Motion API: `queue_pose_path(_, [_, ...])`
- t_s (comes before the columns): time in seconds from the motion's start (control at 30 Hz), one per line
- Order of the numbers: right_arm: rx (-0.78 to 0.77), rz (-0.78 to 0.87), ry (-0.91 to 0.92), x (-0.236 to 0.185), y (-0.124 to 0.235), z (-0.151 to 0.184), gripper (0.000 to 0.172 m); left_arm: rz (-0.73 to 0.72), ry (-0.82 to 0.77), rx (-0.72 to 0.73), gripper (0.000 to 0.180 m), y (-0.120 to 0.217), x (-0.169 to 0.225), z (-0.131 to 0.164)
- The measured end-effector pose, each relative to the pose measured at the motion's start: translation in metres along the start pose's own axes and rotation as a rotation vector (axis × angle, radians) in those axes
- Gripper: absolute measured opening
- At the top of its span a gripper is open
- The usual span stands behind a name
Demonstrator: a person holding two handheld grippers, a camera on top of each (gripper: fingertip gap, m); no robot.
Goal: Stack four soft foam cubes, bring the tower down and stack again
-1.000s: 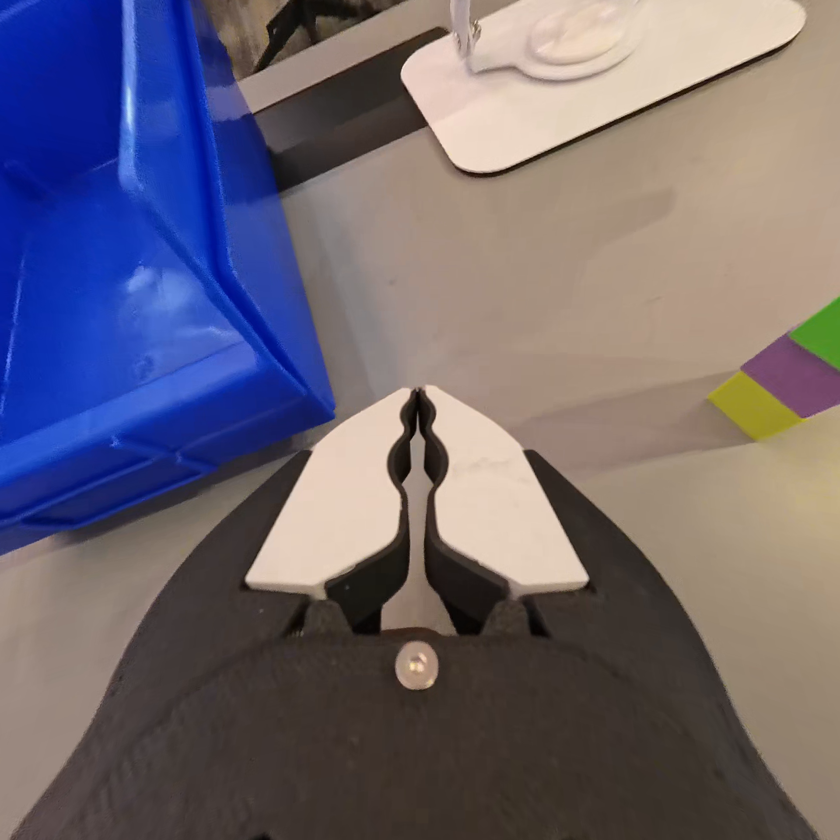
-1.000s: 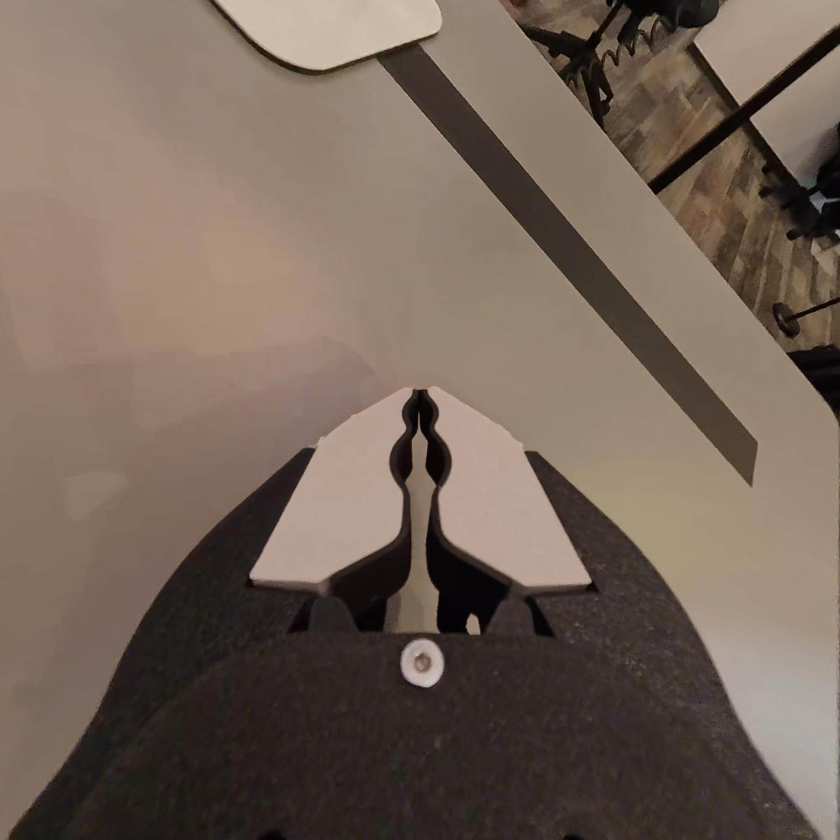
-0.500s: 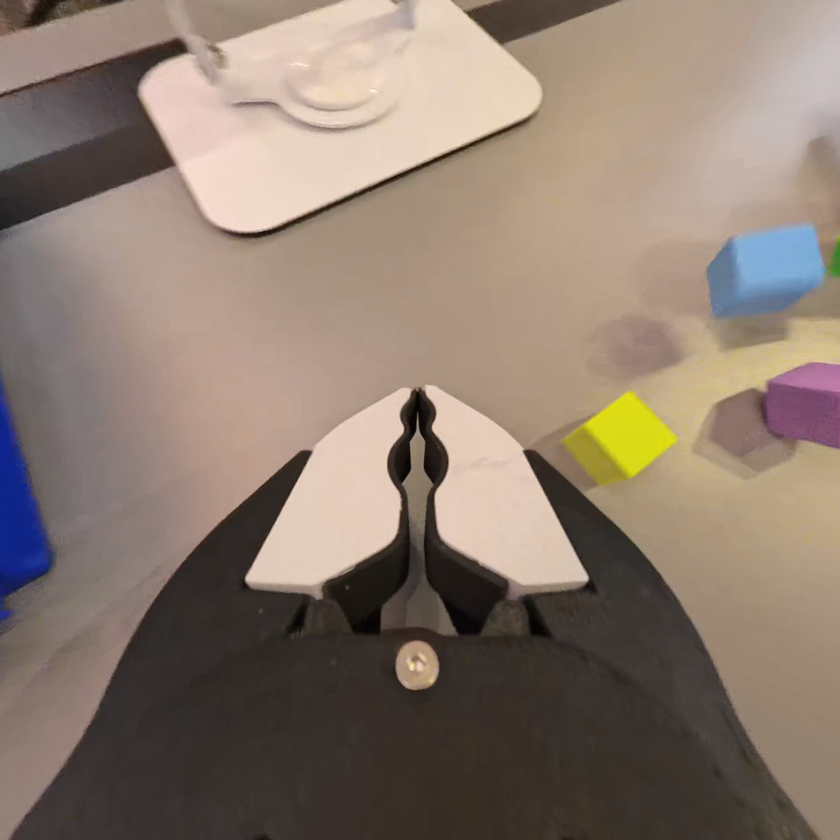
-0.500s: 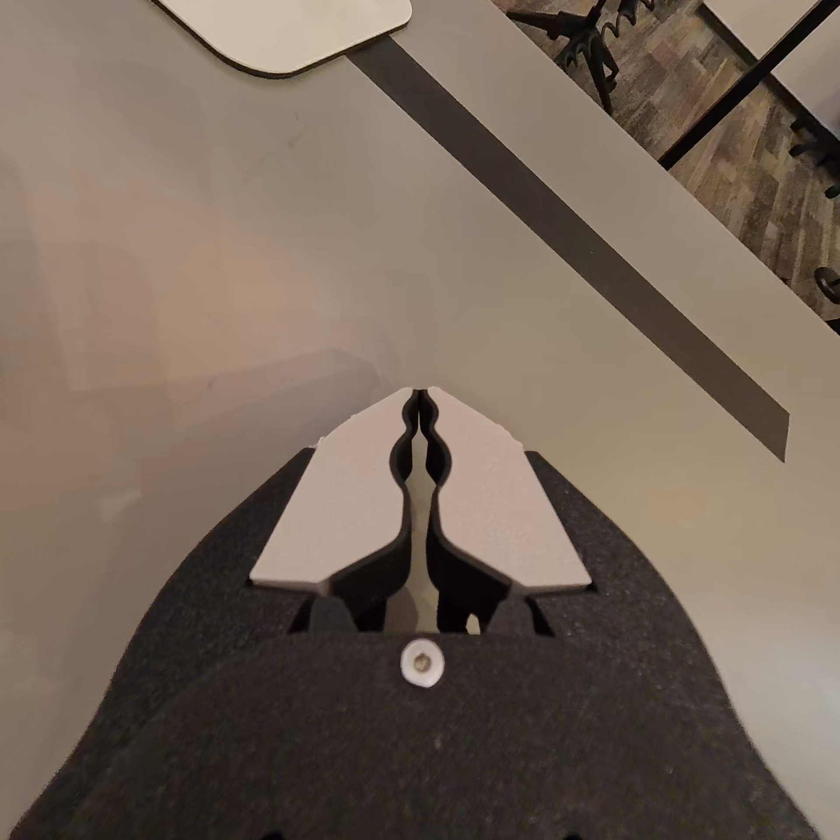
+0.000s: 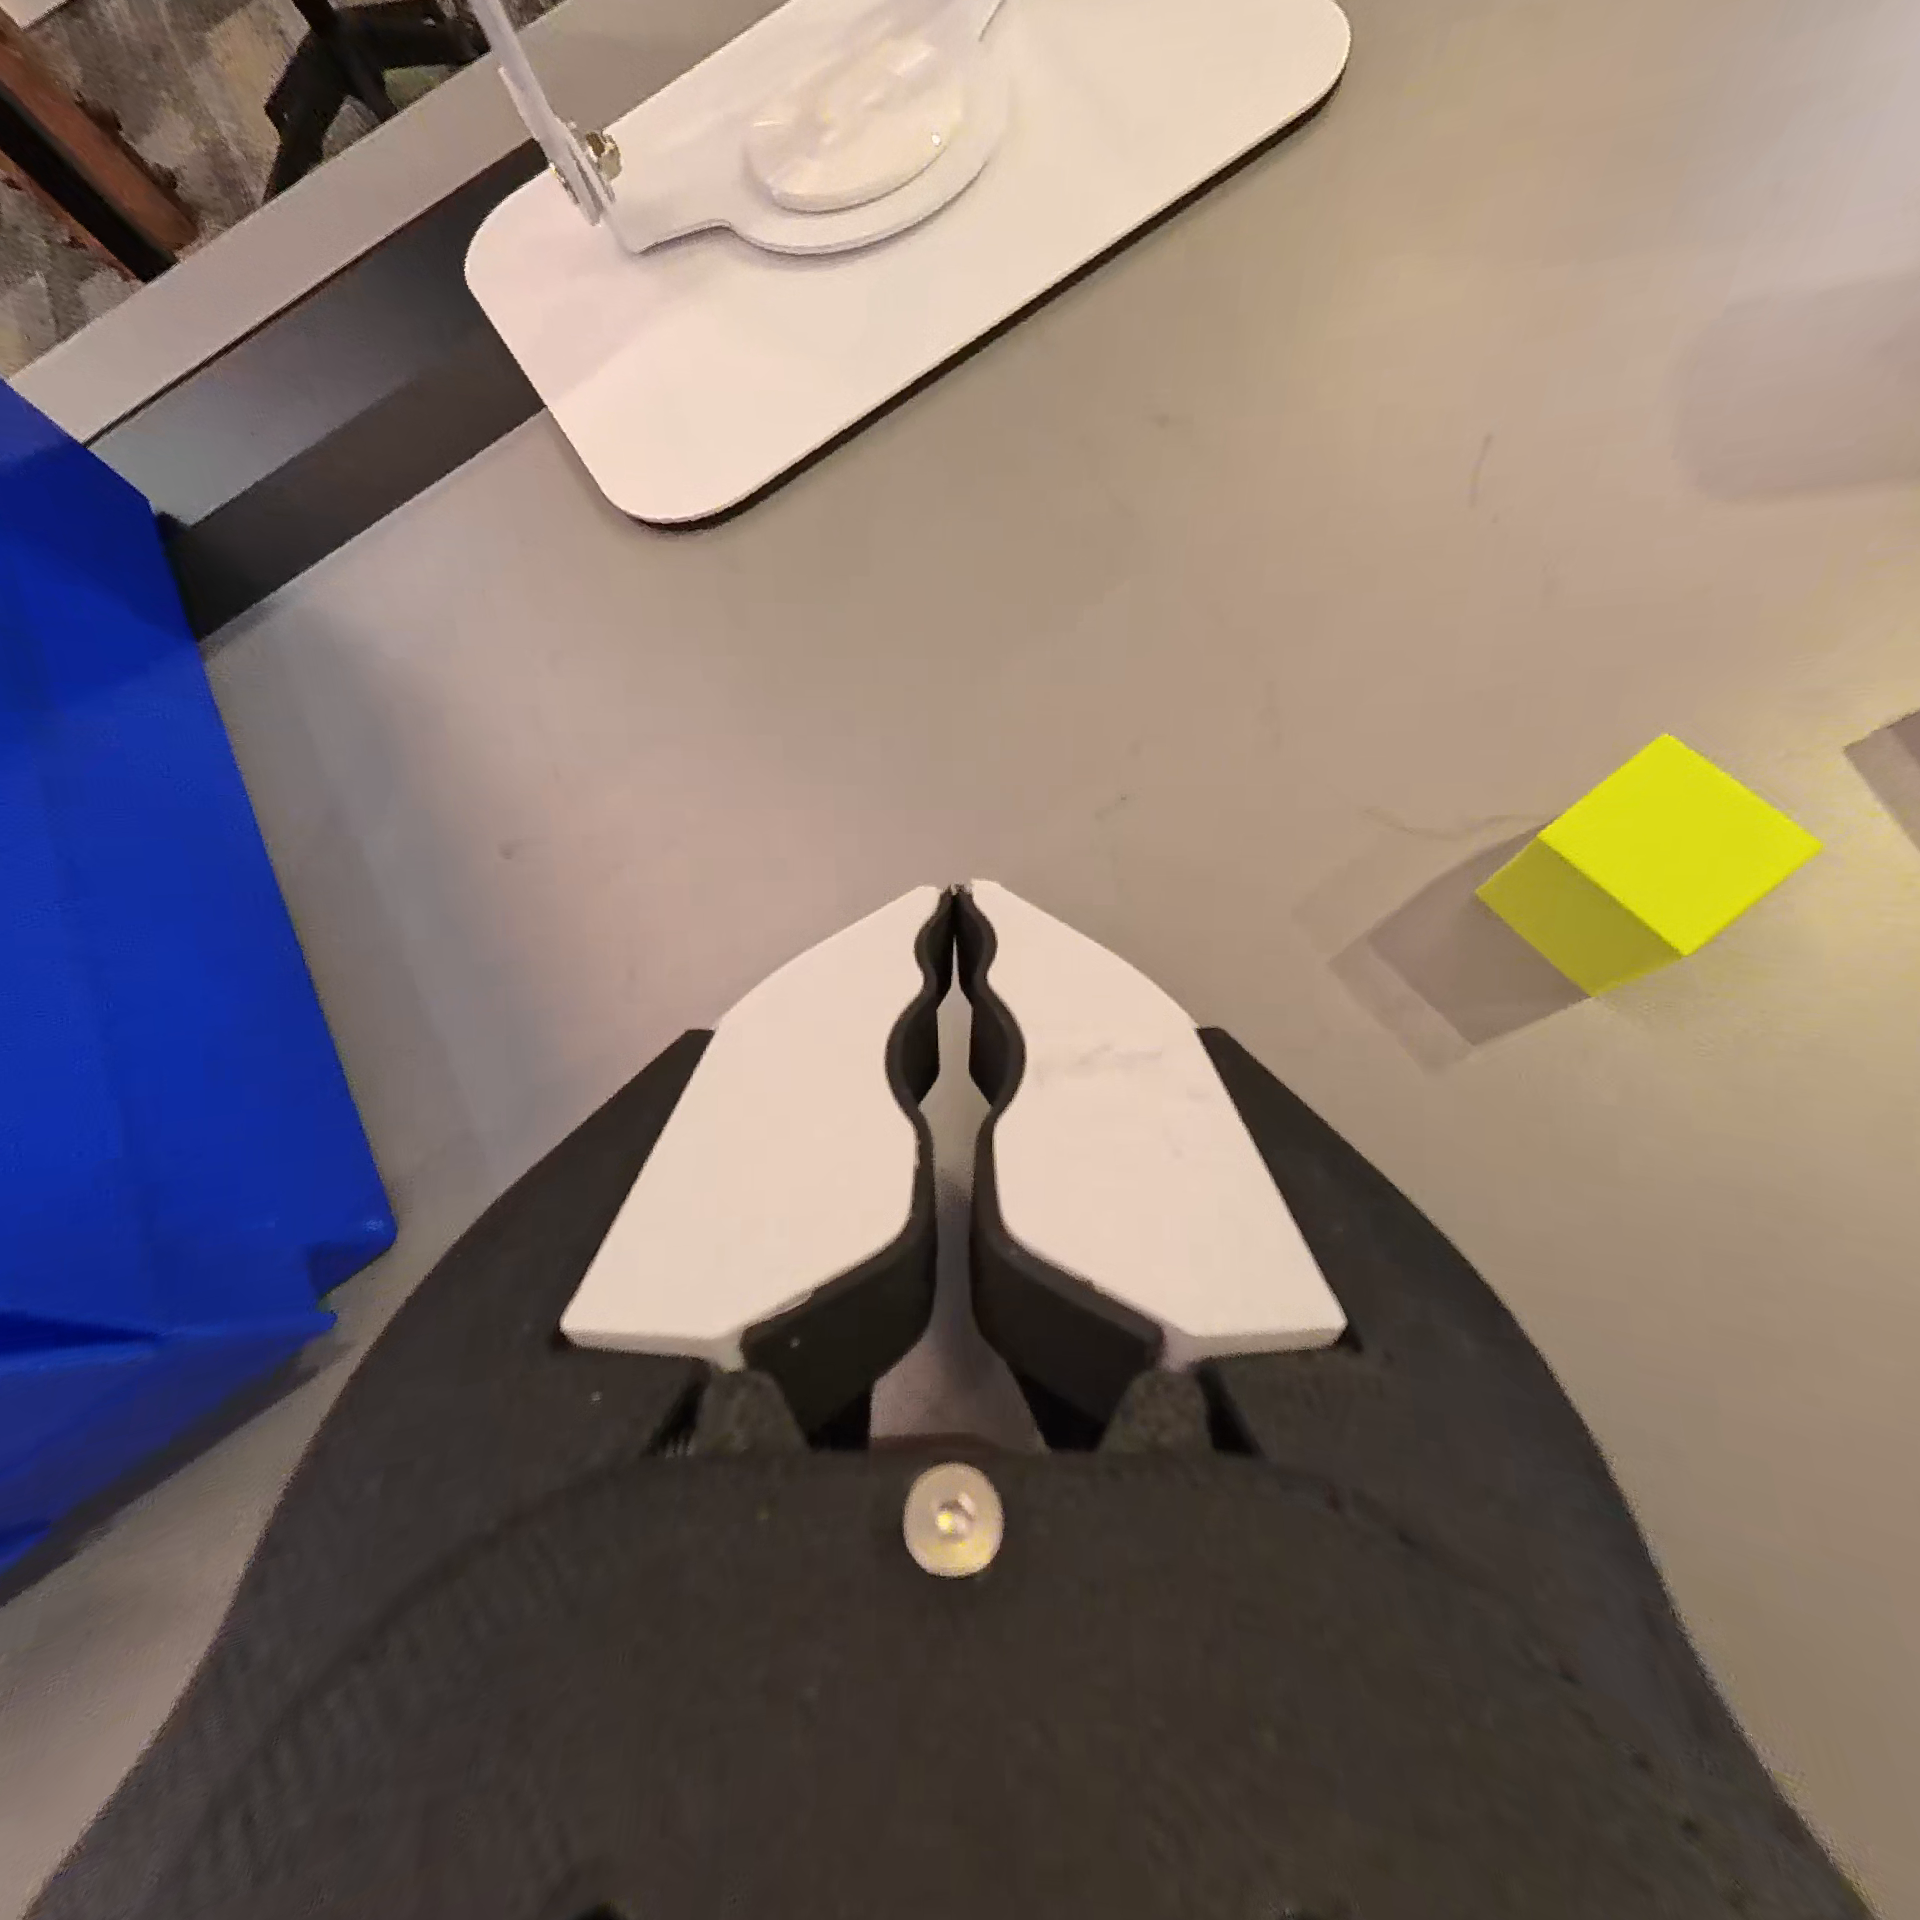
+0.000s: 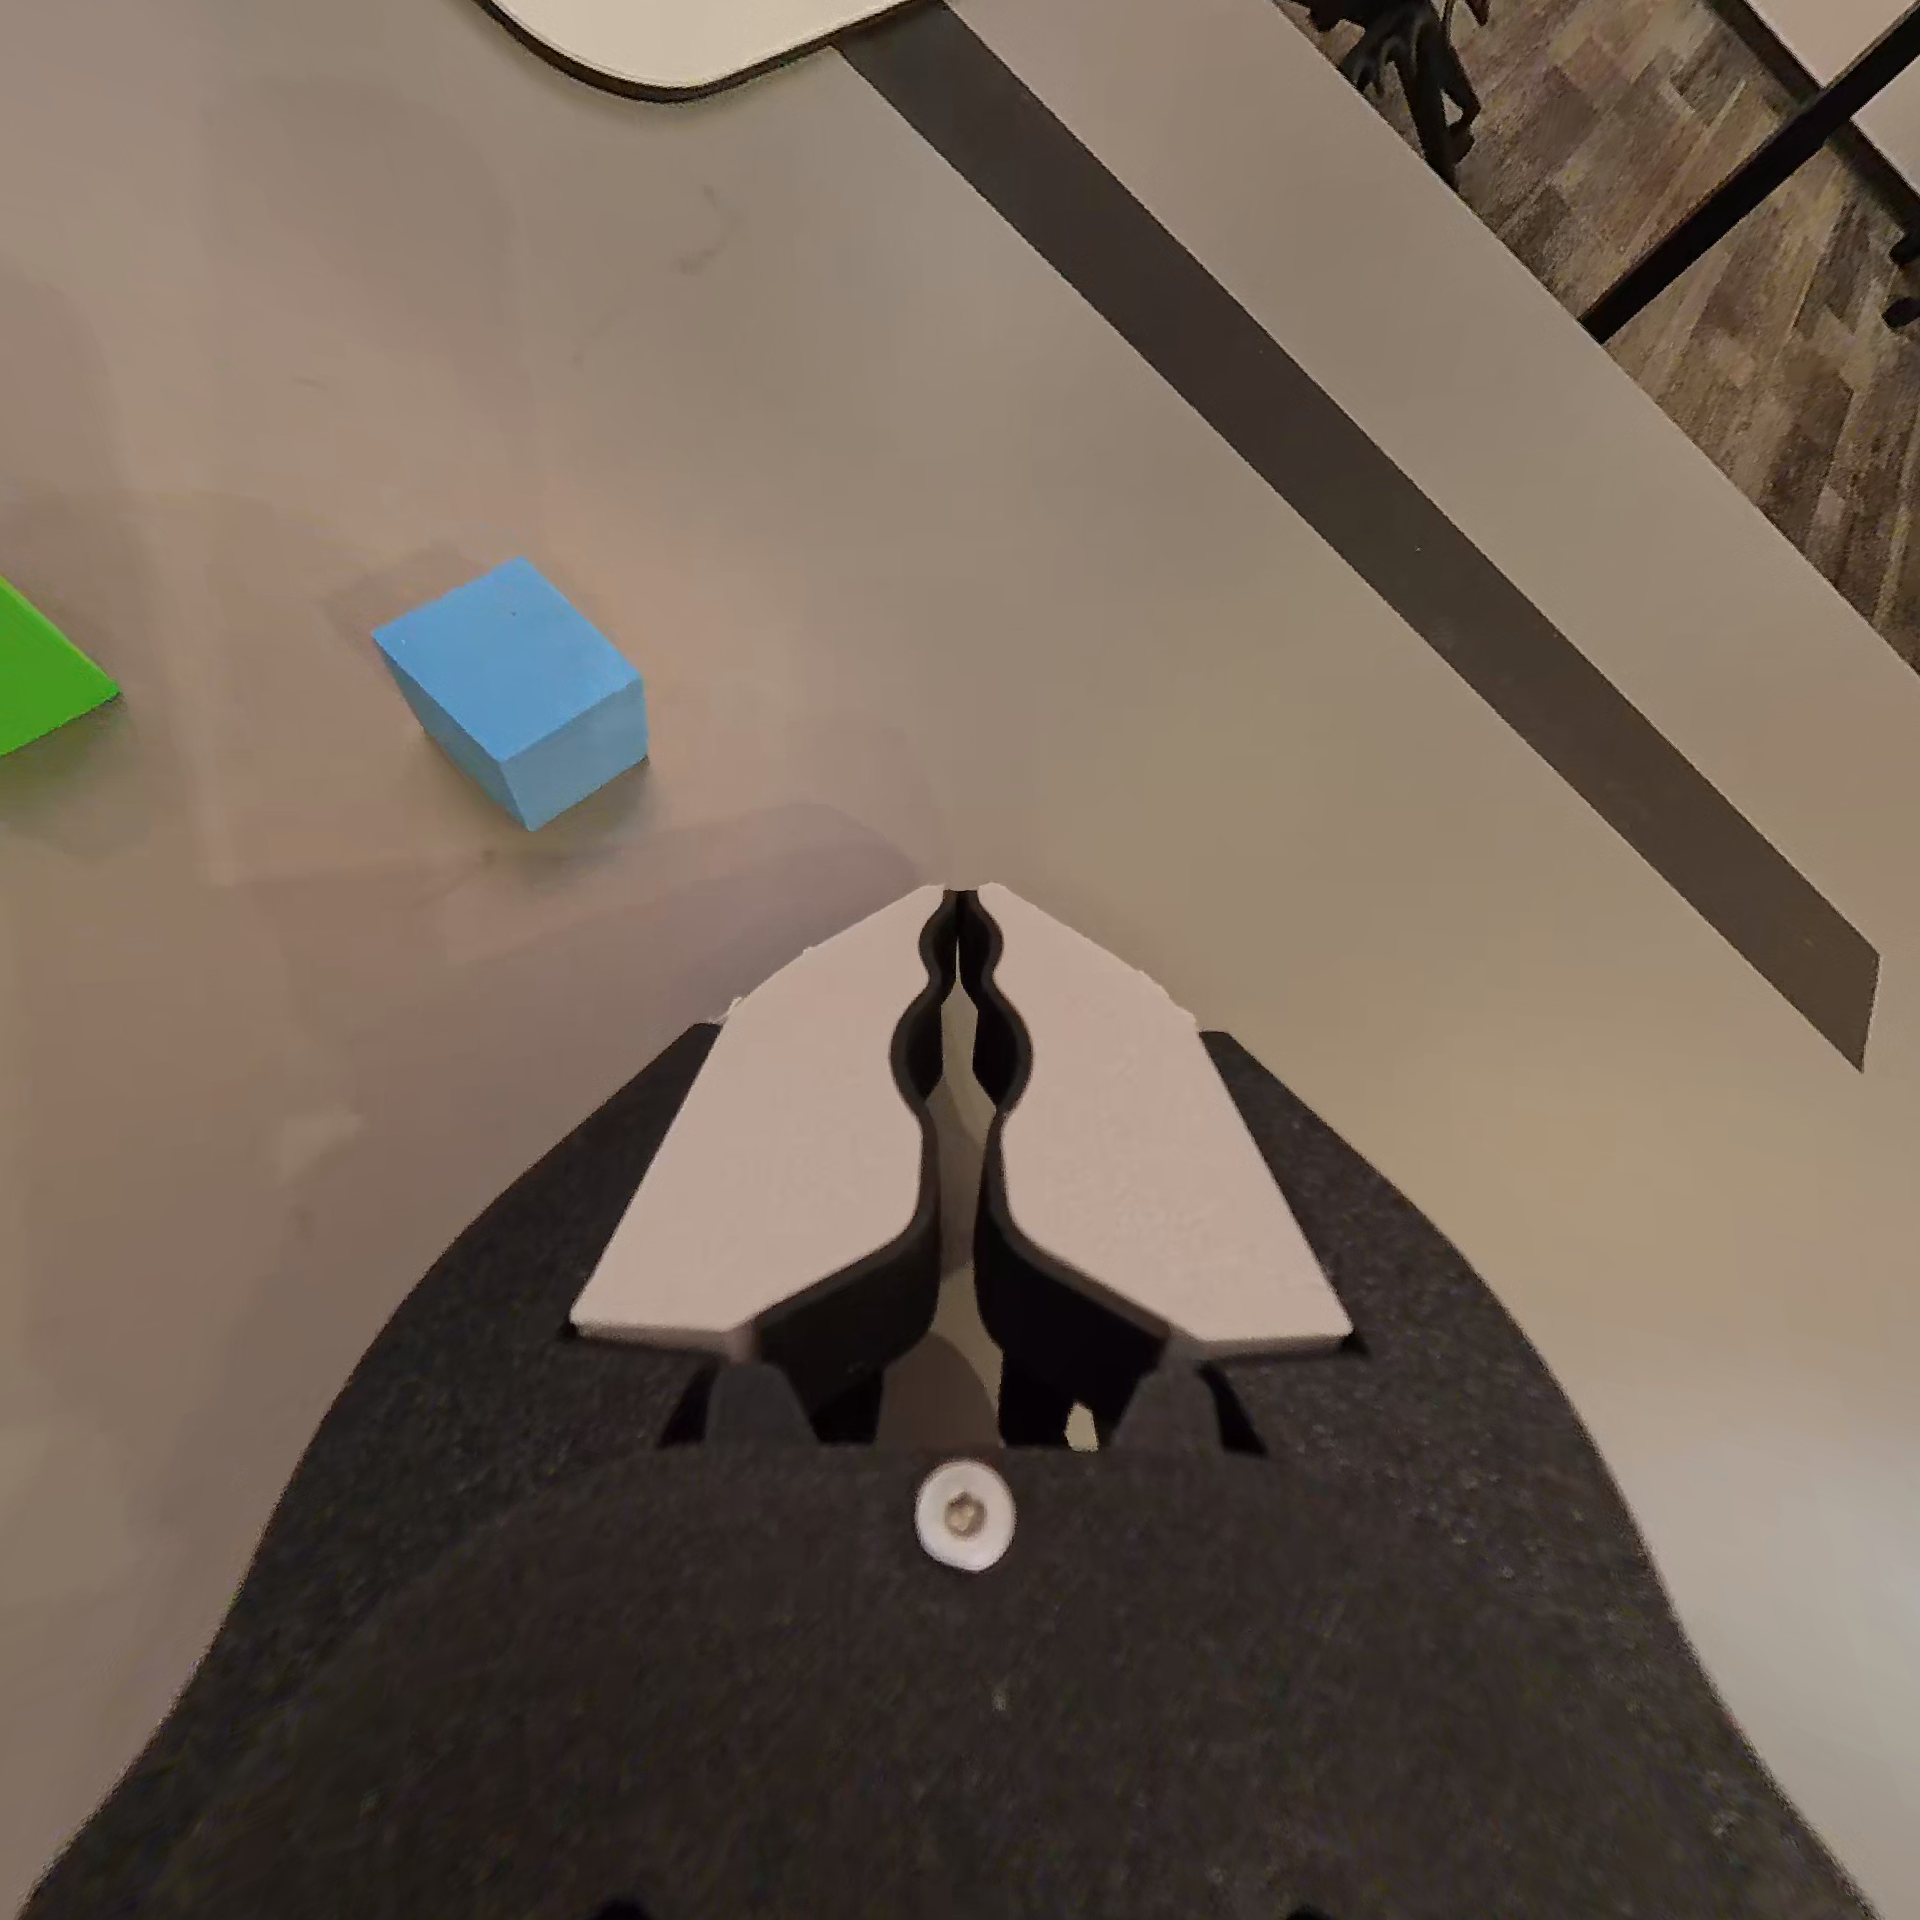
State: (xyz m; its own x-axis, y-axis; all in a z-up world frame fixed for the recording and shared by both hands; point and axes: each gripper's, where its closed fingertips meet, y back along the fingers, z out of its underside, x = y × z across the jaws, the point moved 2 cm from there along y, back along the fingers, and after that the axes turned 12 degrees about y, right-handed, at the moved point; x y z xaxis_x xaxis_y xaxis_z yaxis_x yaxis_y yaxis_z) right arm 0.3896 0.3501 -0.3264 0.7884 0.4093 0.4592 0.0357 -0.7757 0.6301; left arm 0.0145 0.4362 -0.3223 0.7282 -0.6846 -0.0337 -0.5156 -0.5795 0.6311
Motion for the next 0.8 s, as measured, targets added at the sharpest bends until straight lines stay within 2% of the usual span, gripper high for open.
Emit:
queue_pose_path(0.2, [0.003, -0.009, -0.002, -0.0012, -0.0004, -0.0008, 0.0, 0.021, 0.029, 0.014, 0.0, 0.0017, -0.0013, -0.0016])
queue_pose_path(0.8, [0.011, -0.019, 0.007, -0.0036, 0.0001, -0.002, 0.0, 0.002, -0.02, 0.003, 0.0, 0.0003, 0.0021, 0.0])
